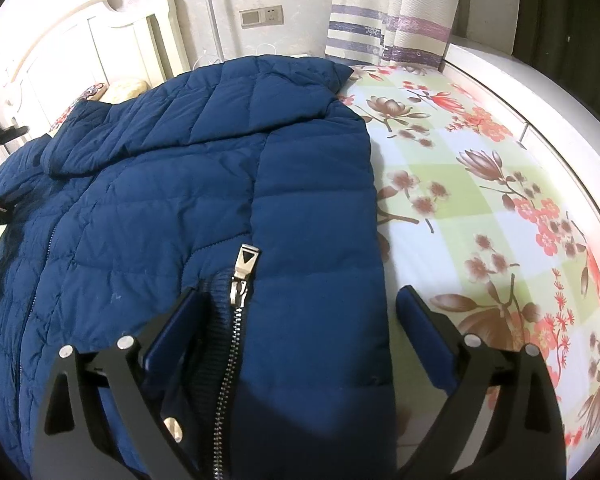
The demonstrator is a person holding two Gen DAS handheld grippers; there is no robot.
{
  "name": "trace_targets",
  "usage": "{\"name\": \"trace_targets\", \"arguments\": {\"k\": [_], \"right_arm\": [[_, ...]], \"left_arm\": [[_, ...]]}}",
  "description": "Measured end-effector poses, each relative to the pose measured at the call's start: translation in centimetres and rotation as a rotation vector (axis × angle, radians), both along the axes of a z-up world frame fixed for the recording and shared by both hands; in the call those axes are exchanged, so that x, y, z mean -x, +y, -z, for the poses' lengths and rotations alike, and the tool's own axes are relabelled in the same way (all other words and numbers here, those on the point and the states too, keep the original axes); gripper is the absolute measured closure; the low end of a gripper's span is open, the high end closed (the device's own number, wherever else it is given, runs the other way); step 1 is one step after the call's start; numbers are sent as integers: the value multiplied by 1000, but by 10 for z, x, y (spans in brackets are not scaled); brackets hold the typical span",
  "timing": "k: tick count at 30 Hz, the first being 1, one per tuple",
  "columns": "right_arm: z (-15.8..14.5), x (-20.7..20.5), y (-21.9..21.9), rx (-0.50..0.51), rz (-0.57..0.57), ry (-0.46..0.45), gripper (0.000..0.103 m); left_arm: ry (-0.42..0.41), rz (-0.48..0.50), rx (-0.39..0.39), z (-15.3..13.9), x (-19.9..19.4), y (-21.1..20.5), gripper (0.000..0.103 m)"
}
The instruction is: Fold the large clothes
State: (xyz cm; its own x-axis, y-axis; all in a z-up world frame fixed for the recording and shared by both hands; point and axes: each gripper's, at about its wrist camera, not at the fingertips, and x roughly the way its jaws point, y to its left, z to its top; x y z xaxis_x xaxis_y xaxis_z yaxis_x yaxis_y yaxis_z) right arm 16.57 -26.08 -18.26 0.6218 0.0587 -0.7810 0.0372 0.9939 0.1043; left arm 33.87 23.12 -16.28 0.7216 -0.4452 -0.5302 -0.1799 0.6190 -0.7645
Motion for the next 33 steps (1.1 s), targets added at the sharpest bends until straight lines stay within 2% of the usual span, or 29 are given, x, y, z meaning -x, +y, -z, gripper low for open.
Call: {"name": "trace_targets", "arguments": {"k": [2, 6, 8, 9, 12, 14, 16, 18, 21, 22, 24, 26, 28, 31, 32, 33], "right_arm": [[0, 0, 0, -1, 0, 0, 6], [0, 0, -1, -3, 0, 0, 6], [0, 1, -2, -3, 0, -1, 6], [0, 1, -3, -4, 0, -1, 5], [0, 1, -2, -2, 0, 0, 5], [0, 1, -2, -3, 0, 0, 5], [0, 1, -2, -3, 0, 0, 5], [0, 1, -2, -1, 0, 0, 5], [-1, 2, -3, 1, 2, -1, 5], [-2, 2, -3, 8, 8, -4, 6], [-16, 10, 6, 115, 41, -66, 10], [-36, 15, 23, 163, -3, -158, 10], [-58, 8, 52, 200, -98, -238, 10], [-70, -22, 94, 352, -203, -270, 10], [-70, -36, 100, 385, -210, -265, 10], [-68, -61, 100, 367, -202, -222, 10]], "left_arm": [[17, -29, -43, 0, -12, -9, 17], [81, -69, -116, 14, -38, -13, 57], [72, -50, -151, 14, -37, -13, 75], [56, -43, -168, 10, -32, -14, 87], [-70, -68, -225, -21, 2, -14, 102], [-158, -100, -282, -47, 34, -12, 102], [-188, -142, -325, -64, 64, -10, 102], [-144, -166, -345, -61, 76, -5, 102], [-40, -179, -368, -38, 71, 5, 102], [-17, -162, -317, -27, 67, 11, 102], [24, -154, -245, -14, 62, 20, 102], [33, -146, -245, -11, 60, 22, 101], [-3, -131, -245, -12, 57, 19, 95], [10, -91, -218, -4, 52, 12, 95], [11, -78, -195, 0, 51, 12, 95], [10, -71, -185, 2, 51, 11, 95]]}}
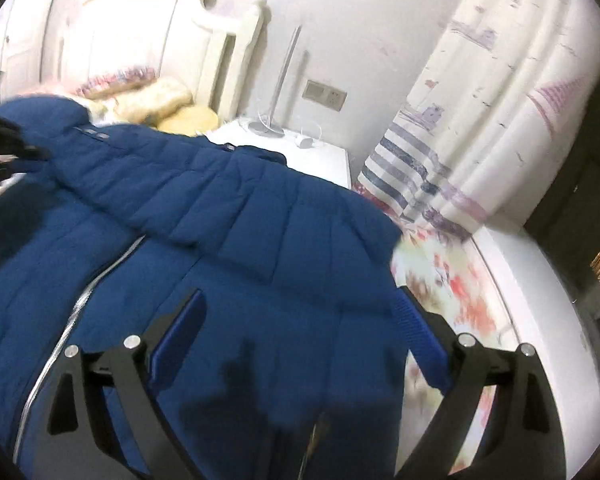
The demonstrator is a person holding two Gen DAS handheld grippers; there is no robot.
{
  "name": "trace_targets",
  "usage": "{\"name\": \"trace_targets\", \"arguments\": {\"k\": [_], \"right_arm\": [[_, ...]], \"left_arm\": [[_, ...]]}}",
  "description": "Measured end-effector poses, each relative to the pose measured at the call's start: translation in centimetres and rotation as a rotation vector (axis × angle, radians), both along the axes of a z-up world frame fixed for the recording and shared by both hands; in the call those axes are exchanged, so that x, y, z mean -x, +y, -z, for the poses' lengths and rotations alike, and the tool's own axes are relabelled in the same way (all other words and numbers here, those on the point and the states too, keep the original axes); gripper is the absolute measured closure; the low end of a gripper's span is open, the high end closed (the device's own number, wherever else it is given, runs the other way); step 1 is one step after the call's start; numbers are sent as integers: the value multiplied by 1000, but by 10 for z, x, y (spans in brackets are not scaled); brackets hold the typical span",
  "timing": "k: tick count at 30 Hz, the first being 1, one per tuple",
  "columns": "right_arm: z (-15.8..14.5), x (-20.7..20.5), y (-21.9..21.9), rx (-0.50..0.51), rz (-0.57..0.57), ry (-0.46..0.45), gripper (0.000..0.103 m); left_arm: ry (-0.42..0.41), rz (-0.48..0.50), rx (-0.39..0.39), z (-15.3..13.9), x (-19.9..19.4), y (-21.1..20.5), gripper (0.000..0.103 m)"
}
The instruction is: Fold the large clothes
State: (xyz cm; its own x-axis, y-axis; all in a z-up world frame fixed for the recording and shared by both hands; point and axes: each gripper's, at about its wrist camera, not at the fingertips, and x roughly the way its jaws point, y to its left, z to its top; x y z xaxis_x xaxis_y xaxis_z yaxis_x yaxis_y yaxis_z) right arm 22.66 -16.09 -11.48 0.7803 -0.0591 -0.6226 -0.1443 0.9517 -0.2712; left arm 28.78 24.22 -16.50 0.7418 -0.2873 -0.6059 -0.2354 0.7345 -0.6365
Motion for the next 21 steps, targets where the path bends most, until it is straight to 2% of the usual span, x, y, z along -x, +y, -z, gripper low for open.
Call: {"name": "trace_targets", "arguments": {"k": [3, 5, 6, 7, 9, 13, 17, 19, 21], "right_arm": [[11, -56, -30, -158, 111, 128, 11], [34, -81, -54, -190, 240, 196, 11], [46, -85, -60, -213, 254, 229, 8], [56, -84, -66, -251, 250, 214, 4], [56, -77, -73, -296, 240, 195, 4], [60, -79, -74, -304, 237, 207, 3], [61, -84, -71, -321, 235, 211, 3], [60, -87, -73, -332, 234, 215, 3], [60, -87, -73, -335, 234, 214, 3]], "left_arm": [[-12, 4, -15, 0, 4, 3, 95], [-27, 14, -30, -4, 6, 9, 95], [-33, 17, -42, -7, 7, 11, 95], [-38, 24, -53, -9, 6, 12, 95], [-24, 34, -71, -11, -2, 11, 95], [33, 66, -105, -6, -31, -5, 95], [59, 48, -225, 2, -56, -28, 94], [36, 48, -227, 9, -57, -31, 95], [21, 48, -281, 8, -52, -33, 99]]}}
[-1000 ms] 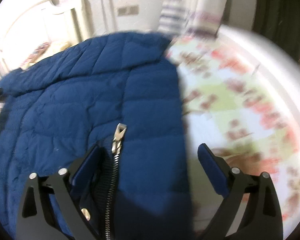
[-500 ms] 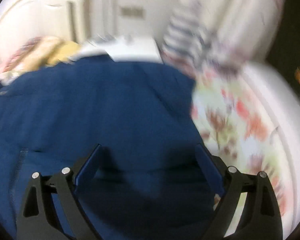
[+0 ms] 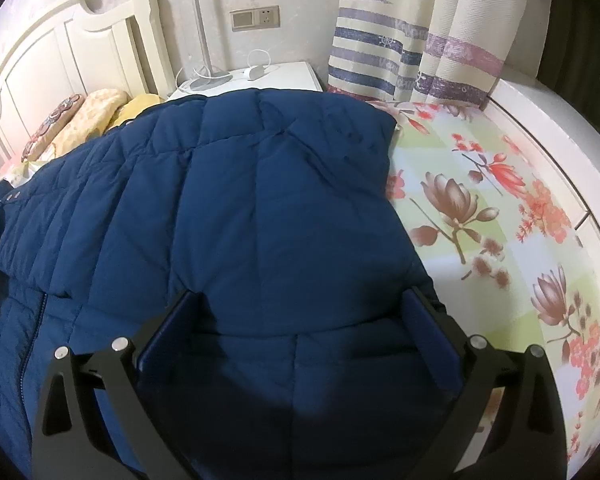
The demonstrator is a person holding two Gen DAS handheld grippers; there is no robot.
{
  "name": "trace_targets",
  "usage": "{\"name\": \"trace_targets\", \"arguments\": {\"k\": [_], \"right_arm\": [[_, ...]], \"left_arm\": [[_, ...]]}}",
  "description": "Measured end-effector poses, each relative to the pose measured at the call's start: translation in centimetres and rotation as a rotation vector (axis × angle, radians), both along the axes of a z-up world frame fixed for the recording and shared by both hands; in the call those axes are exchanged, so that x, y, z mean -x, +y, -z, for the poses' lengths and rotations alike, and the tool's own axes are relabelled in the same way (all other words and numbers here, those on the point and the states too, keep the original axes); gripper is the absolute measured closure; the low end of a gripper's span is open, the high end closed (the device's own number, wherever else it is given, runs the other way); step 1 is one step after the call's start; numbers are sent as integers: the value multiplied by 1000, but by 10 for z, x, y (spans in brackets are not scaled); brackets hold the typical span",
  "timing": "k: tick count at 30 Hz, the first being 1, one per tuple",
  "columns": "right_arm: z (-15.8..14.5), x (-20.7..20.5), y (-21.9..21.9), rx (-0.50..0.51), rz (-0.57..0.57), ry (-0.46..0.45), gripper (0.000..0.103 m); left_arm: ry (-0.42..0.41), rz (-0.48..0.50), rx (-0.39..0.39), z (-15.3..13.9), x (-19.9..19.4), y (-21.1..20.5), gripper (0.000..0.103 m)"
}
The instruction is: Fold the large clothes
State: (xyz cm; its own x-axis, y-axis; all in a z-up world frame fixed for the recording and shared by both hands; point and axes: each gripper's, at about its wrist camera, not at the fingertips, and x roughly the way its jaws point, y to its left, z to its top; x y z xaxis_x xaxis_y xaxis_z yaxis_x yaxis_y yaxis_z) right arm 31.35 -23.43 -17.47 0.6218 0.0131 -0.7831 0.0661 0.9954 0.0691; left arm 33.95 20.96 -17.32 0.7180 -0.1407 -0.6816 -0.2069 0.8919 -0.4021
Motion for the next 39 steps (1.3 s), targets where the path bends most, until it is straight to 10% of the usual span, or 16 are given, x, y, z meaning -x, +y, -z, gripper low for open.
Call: {"name": "trace_targets", "arguments": {"k": [9, 13, 17, 22, 25, 28, 39], "right_arm": [[-1, -2, 0, -2, -2, -3, 3], [-1, -2, 0, -7, 1, -1, 2], [-1, -3, 0, -7, 1, 0, 2], [-1, -4, 0, 6, 2, 7, 2], [-1, -4, 1, 10, 2, 5, 2], [-2, 6, 2, 23, -39, 33, 2], [-22, 161, -11, 290, -302, 171, 3]], "left_arm": [[-250, -3, 191, -42, 70, 24, 100], [-138, 0, 255, -28, 52, 39, 99], [-86, -283, 253, -15, 67, 73, 99], [-198, -42, -40, -60, 65, 0, 97], [-123, 69, -254, -52, 43, -57, 97], [44, 117, -222, -13, 14, -68, 97], [-7, 130, -186, 1, 10, -64, 96]]}}
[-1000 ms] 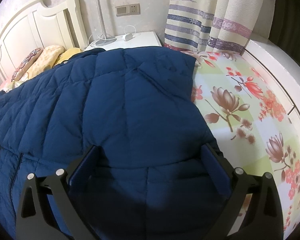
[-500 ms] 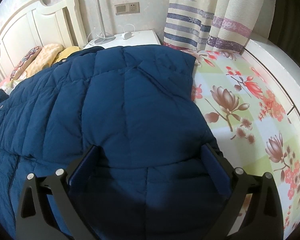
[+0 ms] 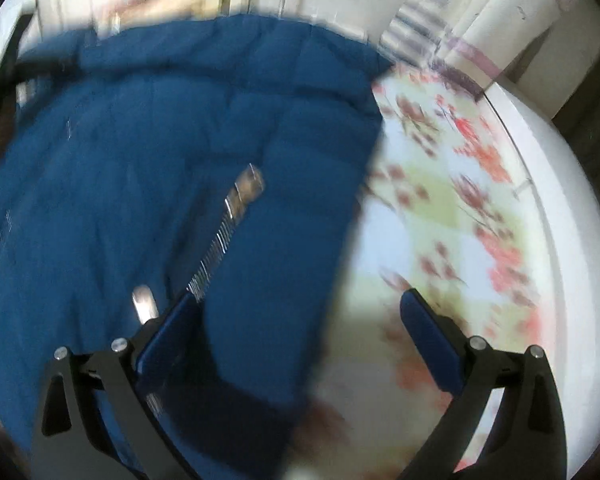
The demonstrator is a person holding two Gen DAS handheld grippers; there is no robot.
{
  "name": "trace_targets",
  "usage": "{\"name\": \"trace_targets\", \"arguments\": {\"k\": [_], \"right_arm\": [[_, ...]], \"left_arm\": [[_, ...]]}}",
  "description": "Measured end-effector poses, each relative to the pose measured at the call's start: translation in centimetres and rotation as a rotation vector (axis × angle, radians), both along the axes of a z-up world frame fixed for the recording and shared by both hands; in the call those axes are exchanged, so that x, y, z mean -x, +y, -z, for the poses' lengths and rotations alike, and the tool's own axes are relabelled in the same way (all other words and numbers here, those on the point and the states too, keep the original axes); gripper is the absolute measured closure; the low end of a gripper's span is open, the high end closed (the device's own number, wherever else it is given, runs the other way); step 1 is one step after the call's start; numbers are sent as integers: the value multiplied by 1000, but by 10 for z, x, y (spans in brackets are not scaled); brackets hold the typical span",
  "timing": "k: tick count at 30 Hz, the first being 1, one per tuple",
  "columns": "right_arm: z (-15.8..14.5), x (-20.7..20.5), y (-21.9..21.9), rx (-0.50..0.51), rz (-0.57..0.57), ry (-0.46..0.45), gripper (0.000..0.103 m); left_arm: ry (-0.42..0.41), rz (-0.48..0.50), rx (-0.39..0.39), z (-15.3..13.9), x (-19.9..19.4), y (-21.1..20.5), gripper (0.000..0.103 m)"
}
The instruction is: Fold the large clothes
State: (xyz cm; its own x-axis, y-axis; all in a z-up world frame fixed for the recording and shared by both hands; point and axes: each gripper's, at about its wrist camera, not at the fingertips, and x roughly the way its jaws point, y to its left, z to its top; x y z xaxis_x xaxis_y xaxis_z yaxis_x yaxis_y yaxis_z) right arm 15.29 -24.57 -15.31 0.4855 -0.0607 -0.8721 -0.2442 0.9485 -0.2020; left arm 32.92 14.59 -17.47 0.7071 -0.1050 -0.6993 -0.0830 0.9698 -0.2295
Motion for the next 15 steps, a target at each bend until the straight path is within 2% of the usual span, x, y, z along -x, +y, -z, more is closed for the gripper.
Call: {"name": "trace_targets", "arguments": {"k": [2, 4, 7, 10, 13, 15], "right_arm": [[-23, -5, 2, -16, -6, -78, 3], [-51, -24, 9, -113, -26, -145, 3], [-74, -76, 29, -183, -28, -238, 3], [-67, -141, 48, -191, 51, -266, 3], [-40, -198, 55, -212, 174, -224, 3], [-13, -218, 59, -130, 210, -197, 3]], "left_arm": [[-4, -10, 1, 2, 9, 8, 96], [-5, -11, -5, 2, 10, 7, 96], [-13, -7, 56, 4, 13, 15, 96], [-28, -5, 170, 7, 17, 32, 95], [-42, -2, 265, 13, 18, 43, 95], [-45, -2, 283, 14, 18, 45, 95]]}}
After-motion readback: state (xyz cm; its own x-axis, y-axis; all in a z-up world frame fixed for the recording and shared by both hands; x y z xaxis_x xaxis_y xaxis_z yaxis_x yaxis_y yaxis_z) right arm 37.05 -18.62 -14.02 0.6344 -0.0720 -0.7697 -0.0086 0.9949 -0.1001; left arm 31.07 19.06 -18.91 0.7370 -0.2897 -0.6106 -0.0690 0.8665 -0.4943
